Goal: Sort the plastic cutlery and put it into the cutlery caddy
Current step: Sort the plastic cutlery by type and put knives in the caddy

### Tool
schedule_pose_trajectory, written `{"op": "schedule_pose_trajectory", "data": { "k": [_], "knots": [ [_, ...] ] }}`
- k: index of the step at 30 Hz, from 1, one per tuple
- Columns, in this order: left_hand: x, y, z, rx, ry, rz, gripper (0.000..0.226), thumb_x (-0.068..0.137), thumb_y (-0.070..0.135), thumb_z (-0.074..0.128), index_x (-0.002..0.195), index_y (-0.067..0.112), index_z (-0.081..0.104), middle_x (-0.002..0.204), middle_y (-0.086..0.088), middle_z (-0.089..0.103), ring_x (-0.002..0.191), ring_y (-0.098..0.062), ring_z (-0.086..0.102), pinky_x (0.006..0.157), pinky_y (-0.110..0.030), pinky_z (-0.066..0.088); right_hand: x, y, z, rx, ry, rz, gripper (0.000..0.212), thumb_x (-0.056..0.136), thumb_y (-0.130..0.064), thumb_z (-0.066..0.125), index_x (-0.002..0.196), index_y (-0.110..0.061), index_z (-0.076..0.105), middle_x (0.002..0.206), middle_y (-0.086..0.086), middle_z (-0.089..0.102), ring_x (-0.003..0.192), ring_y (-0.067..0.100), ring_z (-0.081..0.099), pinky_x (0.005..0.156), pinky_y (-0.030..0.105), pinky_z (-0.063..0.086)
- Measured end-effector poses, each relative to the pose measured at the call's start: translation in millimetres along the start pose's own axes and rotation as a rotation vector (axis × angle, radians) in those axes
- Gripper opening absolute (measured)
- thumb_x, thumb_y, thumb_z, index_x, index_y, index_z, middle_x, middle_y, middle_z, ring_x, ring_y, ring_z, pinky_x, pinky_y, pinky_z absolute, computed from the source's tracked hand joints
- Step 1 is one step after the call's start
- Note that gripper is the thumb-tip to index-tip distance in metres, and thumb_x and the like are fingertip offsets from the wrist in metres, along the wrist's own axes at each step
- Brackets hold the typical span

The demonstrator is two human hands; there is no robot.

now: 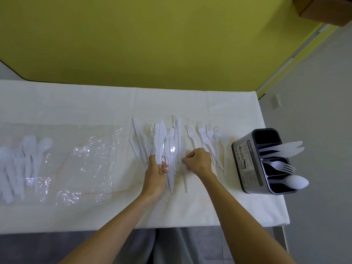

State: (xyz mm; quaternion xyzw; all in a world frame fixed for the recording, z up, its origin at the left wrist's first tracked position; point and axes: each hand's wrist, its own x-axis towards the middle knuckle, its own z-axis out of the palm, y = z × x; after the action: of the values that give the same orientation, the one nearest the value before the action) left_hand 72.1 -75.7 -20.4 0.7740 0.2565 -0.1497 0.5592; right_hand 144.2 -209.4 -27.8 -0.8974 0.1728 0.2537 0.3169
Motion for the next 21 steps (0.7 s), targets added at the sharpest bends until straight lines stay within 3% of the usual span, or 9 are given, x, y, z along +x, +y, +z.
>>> {"op": "schedule_pose_trajectory", "data": {
  "k": [2, 5, 8, 10, 15, 17, 19, 21],
  "knots": [
    [-1, 0, 0, -0.003, -0.011, 0.004, 0.035, 0.098, 0.007, 0.03, 0.131, 0.019, 0.031, 0.109, -0.006, 0.056, 0.099, -0.022, 0.056, 0.073, -0.024, 0.044, 2, 3, -4, 0.071, -0.013, 0.028, 0.021, 0.077, -0.01, 0.069, 0.06, -0.002, 0.062, 0.056, 0.009, 0.057, 0.051, 0.015, 0.051, 0.056, 0.024, 0.047],
    [-2, 2, 1, 0.003, -0.022, 0.013, 0.03, 0.101, 0.013, 0.028, 0.132, 0.014, 0.029, 0.113, -0.004, 0.059, 0.094, -0.017, 0.057, 0.067, -0.018, 0.043, 1, 5, -12, 0.377, -0.067, 0.082, 0.015, 0.078, -0.012, 0.074, 0.076, 0.003, 0.072, 0.072, 0.012, 0.073, 0.063, 0.016, 0.066, 0.075, 0.029, 0.058],
    [-2, 4, 4, -0.014, -0.068, 0.013, 0.018, 0.102, 0.015, 0.03, 0.12, 0.012, 0.033, 0.12, -0.002, 0.061, 0.101, -0.017, 0.061, 0.077, -0.021, 0.046, -2, -2, -17, 0.724, -0.168, 0.063, 0.01, 0.079, -0.007, 0.077, 0.074, -0.004, 0.069, 0.078, 0.011, 0.072, 0.07, 0.02, 0.07, 0.078, 0.03, 0.06],
    [-3, 6, 7, -0.02, -0.093, 0.003, 0.019, 0.103, 0.02, 0.029, 0.12, 0.012, 0.034, 0.118, -0.002, 0.064, 0.101, -0.018, 0.063, 0.078, -0.024, 0.048, -2, -8, -15, 0.817, -0.182, 0.044, 0.011, 0.08, -0.005, 0.076, 0.072, -0.004, 0.068, 0.081, 0.012, 0.072, 0.075, 0.022, 0.07, 0.078, 0.028, 0.059],
    [-1, 7, 5, -0.109, -0.119, -0.036, 0.014, 0.103, 0.019, 0.03, 0.117, 0.018, 0.029, 0.107, -0.006, 0.061, 0.088, -0.017, 0.061, 0.073, -0.022, 0.048, -4, -11, -8, 0.809, -0.202, -0.014, 0.014, 0.08, -0.013, 0.08, 0.076, -0.005, 0.069, 0.075, 0.008, 0.072, 0.071, 0.019, 0.07, 0.077, 0.03, 0.059],
    [1, 6, 2, -0.108, -0.106, -0.04, 0.022, 0.103, 0.017, 0.03, 0.125, 0.016, 0.029, 0.103, -0.003, 0.056, 0.085, -0.016, 0.056, 0.073, -0.023, 0.046, -2, -10, -4, 0.754, -0.118, -0.022, 0.018, 0.083, -0.02, 0.078, 0.079, -0.005, 0.069, 0.073, 0.007, 0.071, 0.068, 0.019, 0.069, 0.073, 0.031, 0.06],
    [2, 5, -1, -0.089, -0.09, -0.057, 0.027, 0.103, 0.018, 0.029, 0.129, 0.013, 0.033, 0.106, -0.006, 0.053, 0.099, -0.024, 0.056, 0.076, -0.026, 0.044, 1, -7, 3, 0.545, 0.057, -0.019, 0.021, 0.088, -0.026, 0.072, 0.082, -0.007, 0.066, 0.072, 0.007, 0.07, 0.063, 0.018, 0.068, 0.069, 0.031, 0.06],
    [2, 2, -3, -0.086, -0.082, -0.068, 0.03, 0.103, 0.022, 0.027, 0.129, 0.011, 0.036, 0.107, -0.009, 0.053, 0.1, -0.024, 0.054, 0.084, -0.029, 0.043, 1, -6, 8, 0.274, 0.158, -0.031, 0.017, 0.091, -0.024, 0.068, 0.087, -0.009, 0.062, 0.076, 0.006, 0.068, 0.064, 0.019, 0.065, 0.063, 0.026, 0.054]
  ]
}}
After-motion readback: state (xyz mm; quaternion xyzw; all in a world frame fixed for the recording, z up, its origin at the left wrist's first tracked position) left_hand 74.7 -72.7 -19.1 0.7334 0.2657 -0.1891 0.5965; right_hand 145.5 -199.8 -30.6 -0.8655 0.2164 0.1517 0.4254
